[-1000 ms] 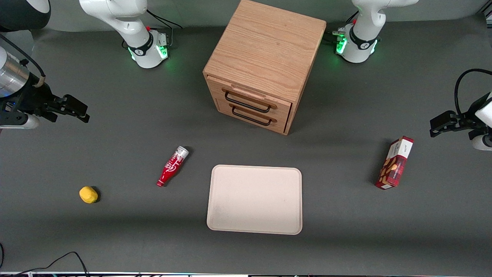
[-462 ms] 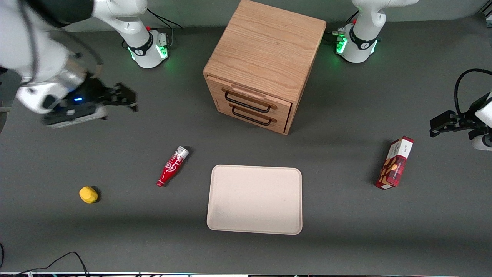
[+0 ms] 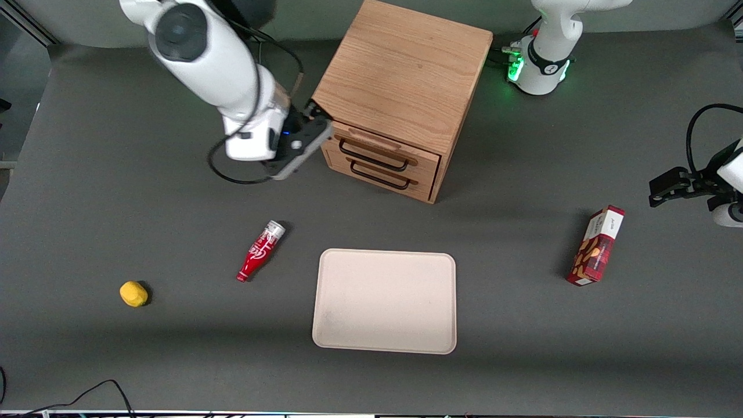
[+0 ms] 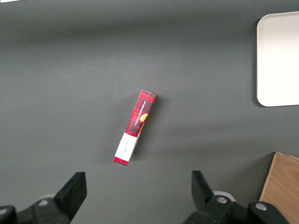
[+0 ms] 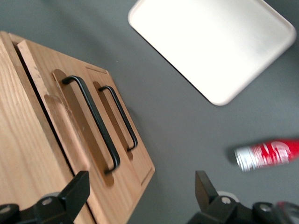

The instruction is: Open upper drawer

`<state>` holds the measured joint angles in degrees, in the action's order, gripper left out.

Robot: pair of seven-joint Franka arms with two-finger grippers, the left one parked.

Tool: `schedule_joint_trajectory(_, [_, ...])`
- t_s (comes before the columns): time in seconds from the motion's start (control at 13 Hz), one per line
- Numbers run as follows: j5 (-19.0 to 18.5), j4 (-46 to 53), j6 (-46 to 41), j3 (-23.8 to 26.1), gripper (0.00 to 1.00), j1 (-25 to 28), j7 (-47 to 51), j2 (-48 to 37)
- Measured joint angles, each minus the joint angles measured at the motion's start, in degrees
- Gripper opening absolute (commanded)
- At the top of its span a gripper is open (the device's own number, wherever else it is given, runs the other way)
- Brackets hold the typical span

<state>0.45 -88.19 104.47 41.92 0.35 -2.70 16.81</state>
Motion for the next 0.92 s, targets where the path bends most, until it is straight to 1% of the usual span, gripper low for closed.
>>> schedule_joint_trajectory(0.15, [-4.94,0.31,2.86,1.66,1.00,2.32,-2.36,4.92])
schedule_joint_trajectory(0.38, [-9.49,0.72,6.32,2.05,1.00,4.89,-4.63,9.76])
schedule_joint_trajectory(0.62, [-12.39,0.74,7.86,2.16,1.00,6.61,-5.00,11.98])
schedule_joint_trajectory(0.92, [-14.21,0.73,7.87,2.33,1.00,7.59,-5.42,12.74])
